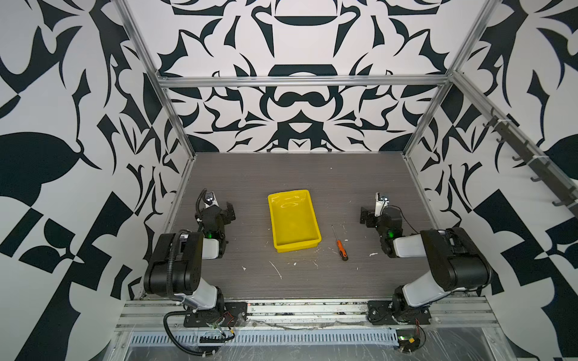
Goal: Put the screwdriver in the bin
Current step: Pick up the screwdriver from the center of the table.
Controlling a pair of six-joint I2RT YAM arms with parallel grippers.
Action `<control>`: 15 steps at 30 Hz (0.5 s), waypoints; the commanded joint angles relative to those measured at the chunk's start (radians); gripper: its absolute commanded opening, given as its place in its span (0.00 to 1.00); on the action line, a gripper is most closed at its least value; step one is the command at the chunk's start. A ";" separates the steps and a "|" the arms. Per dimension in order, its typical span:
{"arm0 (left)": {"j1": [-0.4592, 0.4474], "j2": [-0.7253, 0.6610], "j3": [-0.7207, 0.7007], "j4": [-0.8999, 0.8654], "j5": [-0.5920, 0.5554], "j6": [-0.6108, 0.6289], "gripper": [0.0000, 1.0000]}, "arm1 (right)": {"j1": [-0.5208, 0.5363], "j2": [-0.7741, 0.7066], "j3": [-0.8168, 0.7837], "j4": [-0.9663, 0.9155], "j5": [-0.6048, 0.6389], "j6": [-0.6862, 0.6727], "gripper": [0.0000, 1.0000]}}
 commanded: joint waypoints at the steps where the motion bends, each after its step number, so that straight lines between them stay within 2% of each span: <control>1: -0.002 0.009 0.018 0.029 -0.004 -0.014 0.99 | -0.003 -0.011 0.020 0.021 -0.006 -0.012 1.00; 15: -0.002 0.009 0.019 0.026 -0.004 -0.014 0.99 | -0.004 -0.009 0.026 0.011 -0.008 -0.013 1.00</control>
